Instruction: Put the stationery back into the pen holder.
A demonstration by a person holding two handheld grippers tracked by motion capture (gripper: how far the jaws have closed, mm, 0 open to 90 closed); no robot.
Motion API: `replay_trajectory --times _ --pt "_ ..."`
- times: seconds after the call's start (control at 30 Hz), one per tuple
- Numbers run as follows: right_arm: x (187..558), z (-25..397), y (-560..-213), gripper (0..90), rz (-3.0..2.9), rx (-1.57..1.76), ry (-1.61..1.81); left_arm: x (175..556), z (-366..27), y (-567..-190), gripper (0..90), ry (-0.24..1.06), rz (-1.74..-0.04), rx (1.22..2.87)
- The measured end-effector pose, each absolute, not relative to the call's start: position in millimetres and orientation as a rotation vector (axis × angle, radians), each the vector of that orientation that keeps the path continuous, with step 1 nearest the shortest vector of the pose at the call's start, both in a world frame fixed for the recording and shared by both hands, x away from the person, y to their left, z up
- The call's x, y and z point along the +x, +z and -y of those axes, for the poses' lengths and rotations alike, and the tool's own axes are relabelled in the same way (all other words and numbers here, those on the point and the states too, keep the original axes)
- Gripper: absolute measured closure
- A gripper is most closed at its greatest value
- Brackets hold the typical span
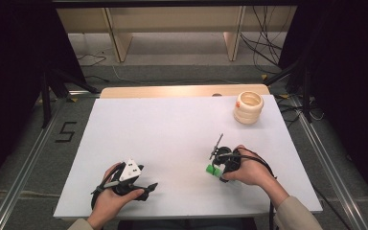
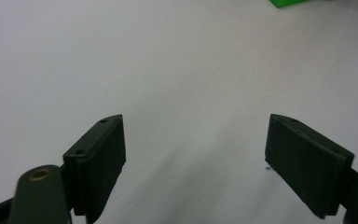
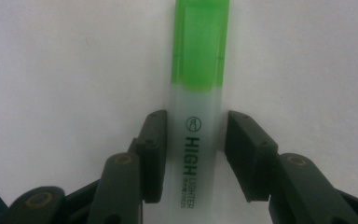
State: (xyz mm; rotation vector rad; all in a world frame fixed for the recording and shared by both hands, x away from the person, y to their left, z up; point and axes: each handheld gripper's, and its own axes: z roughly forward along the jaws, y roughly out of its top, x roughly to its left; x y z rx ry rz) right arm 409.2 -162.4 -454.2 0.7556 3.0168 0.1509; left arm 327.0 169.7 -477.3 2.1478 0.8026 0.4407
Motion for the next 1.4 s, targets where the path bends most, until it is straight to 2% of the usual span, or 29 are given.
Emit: replay_trajectory --times 0.7,1.4 --pt "409.4 158.8 -453.6 65.4 -3.021 0.756 0.114 326.8 -169.4 -477.1 20.0 0.438 -0.794 2.151" --pt "409.1 163.0 -453.2 66.3 -3.016 0.814 0.163 326.6 -169.4 -477.0 20.0 0.44 -0.794 2.152"
